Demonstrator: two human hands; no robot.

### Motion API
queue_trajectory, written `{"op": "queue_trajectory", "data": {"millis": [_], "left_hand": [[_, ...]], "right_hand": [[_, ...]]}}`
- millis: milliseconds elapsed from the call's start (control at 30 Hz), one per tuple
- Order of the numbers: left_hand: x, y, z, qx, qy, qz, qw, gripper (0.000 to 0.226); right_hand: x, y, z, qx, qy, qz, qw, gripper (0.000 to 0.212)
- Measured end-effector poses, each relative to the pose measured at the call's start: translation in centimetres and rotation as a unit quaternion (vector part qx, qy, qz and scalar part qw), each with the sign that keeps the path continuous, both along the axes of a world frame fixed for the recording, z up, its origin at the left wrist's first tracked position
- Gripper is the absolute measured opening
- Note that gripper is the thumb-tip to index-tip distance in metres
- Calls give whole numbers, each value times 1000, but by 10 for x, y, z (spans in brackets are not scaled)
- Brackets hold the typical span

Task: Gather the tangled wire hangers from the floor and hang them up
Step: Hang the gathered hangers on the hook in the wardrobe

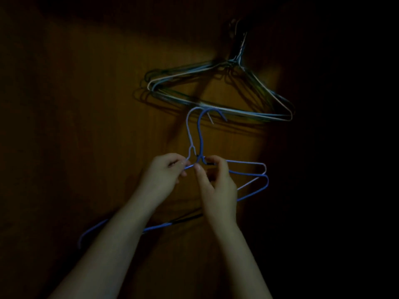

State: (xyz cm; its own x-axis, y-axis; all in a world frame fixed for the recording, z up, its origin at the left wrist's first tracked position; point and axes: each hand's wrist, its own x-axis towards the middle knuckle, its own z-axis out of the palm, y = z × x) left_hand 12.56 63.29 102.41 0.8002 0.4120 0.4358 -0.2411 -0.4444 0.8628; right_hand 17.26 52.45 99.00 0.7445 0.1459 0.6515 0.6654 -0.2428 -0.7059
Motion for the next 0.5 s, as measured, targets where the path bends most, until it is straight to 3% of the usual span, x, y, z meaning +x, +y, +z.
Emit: {"op": "queue_trajectory", "data": {"millis": [233, 367, 500], "left_hand": [[-20, -27, -33, -2, 4, -9, 1000, 31], [-23, -36, -38, -9, 13, 0, 1000, 25], [-27, -39, -43, 43, -2, 53, 998, 32]], "right_hand": [[-25, -19, -13, 19, 29, -53, 998, 28], [-31, -30, -17, 12, 40, -66, 997, 25], [-32, -39, -18, 1, 53, -89, 995, 18]]}}
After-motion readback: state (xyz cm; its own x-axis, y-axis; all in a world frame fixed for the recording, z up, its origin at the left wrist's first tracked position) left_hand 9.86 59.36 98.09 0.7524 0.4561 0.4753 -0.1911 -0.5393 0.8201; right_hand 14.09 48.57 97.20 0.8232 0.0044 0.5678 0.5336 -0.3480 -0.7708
